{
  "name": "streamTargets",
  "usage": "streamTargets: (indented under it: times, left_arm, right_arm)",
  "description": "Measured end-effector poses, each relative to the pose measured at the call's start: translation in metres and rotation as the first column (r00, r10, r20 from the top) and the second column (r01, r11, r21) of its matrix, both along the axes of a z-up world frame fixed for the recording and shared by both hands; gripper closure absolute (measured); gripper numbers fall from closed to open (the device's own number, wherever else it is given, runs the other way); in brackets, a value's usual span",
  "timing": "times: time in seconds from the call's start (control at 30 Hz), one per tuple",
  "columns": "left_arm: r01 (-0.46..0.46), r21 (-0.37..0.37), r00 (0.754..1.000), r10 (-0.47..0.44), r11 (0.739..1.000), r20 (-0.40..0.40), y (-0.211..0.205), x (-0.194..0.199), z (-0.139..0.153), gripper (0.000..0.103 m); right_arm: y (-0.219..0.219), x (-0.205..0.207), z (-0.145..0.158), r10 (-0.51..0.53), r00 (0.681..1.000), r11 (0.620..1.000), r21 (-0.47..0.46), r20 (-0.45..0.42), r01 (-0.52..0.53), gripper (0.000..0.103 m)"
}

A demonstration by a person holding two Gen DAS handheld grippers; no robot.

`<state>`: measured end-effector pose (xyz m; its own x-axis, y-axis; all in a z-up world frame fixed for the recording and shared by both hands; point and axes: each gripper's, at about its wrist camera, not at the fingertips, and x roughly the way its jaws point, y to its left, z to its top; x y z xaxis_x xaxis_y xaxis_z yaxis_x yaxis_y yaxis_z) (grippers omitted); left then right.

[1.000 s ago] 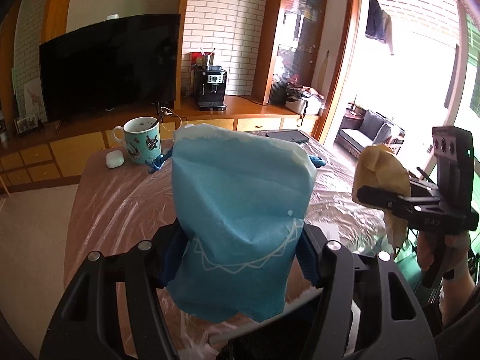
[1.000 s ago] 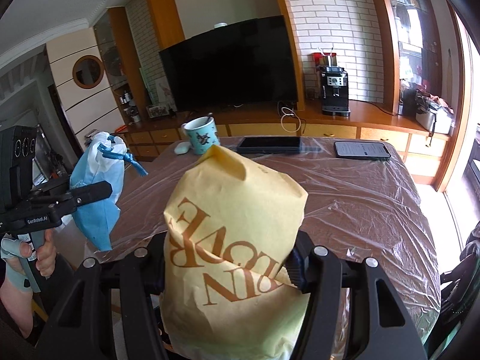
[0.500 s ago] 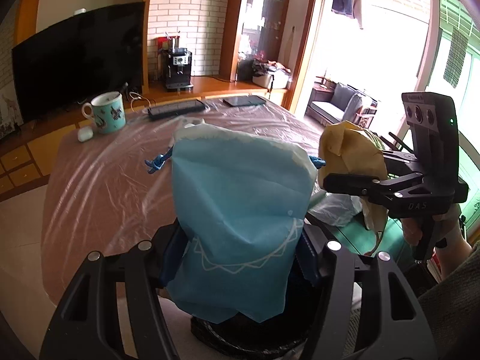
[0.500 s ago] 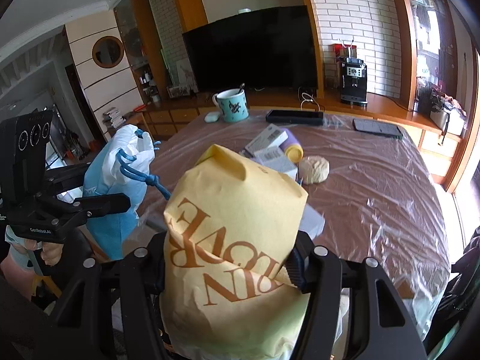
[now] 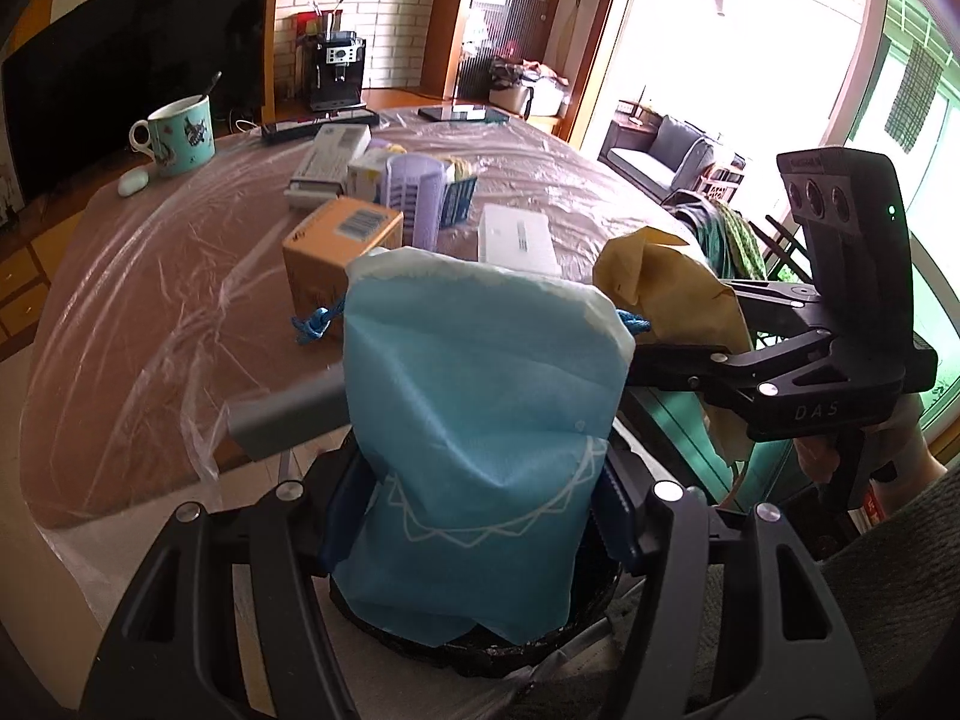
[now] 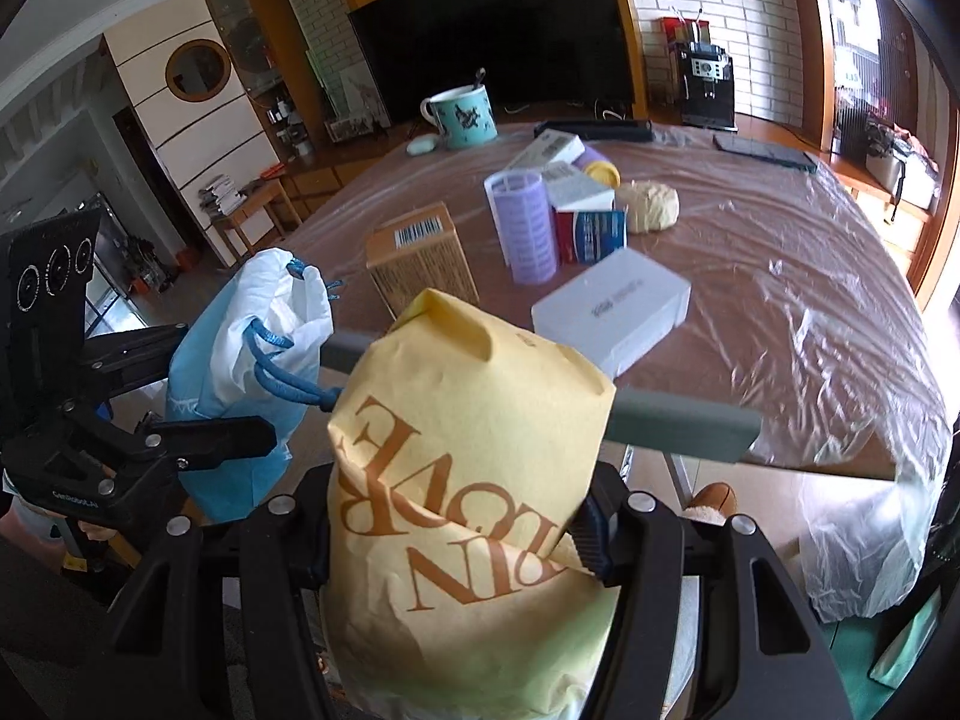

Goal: Collect trash
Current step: 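Carry both held bags off the table over the black trash bin, then open both tools to drop the bags into the trash bin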

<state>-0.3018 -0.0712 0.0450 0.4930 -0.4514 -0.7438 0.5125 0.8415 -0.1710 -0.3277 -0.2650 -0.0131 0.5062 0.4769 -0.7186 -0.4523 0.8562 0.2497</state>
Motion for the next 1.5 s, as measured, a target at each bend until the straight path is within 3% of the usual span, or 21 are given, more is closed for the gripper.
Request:
streamTargets:
  times: [0.7, 1.5]
  left_arm:
    - [-0.004, 0.017, 0.991, 0.006, 1.000, -0.136, -0.008, 0.002, -0.062, 0.039]
    - [-0.011, 0.086, 0.985, 0.026, 0.996, -0.169, -0.012, 0.017, -0.093, 0.039]
  right_arm:
    - [0.012, 0.008, -0.060, -0.009, 0.993, 0.998, -0.058, -0.116, 0.002, 0.044]
    - [0.020, 0.025, -0.092, -0.051, 0.989, 0.994, -0.108, -0.140, 0.036, 0.044]
